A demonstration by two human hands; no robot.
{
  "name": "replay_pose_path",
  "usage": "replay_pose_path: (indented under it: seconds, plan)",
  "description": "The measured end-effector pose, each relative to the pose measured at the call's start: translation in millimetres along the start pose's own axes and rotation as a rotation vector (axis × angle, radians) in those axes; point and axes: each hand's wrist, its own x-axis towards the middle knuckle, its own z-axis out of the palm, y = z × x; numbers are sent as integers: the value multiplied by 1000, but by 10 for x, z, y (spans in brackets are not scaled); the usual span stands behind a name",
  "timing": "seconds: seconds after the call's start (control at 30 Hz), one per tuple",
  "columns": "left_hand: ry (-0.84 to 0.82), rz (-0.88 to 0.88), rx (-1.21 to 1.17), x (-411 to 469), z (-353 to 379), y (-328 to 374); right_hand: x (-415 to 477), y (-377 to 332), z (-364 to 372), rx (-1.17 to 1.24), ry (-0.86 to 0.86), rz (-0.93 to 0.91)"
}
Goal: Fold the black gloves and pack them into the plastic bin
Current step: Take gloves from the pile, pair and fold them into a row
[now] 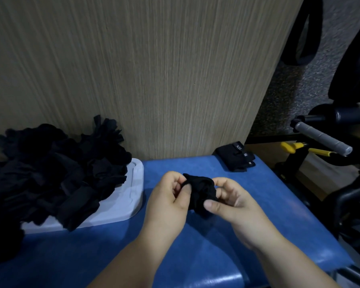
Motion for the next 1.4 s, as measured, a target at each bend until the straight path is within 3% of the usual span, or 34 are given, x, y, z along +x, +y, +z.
replay_pose_path:
  seconds: [0.2, 0.47, 0.63, 0.8, 1.13, 1.4]
  plan:
    - [-44, 27, -12, -24, 7, -6, -9, 20, 6, -278, 272, -60]
    - [-194, 50, 84, -101, 15, 22, -1, 18, -45, -768, 451, -187]
    - [-242, -161, -56, -60, -15, 1, 1, 72, -95, -809, 388, -204]
    - [-233, -423, -346, -18, -37, 35, 11, 78, -95, -751, 250, -239]
    - [-158, -448, -373, 4, -60, 16, -23, 31, 39, -831, 62, -369]
    - [-17, -410, -332, 82, -151, -22, 28, 62, -54, -1039, 204, -339]
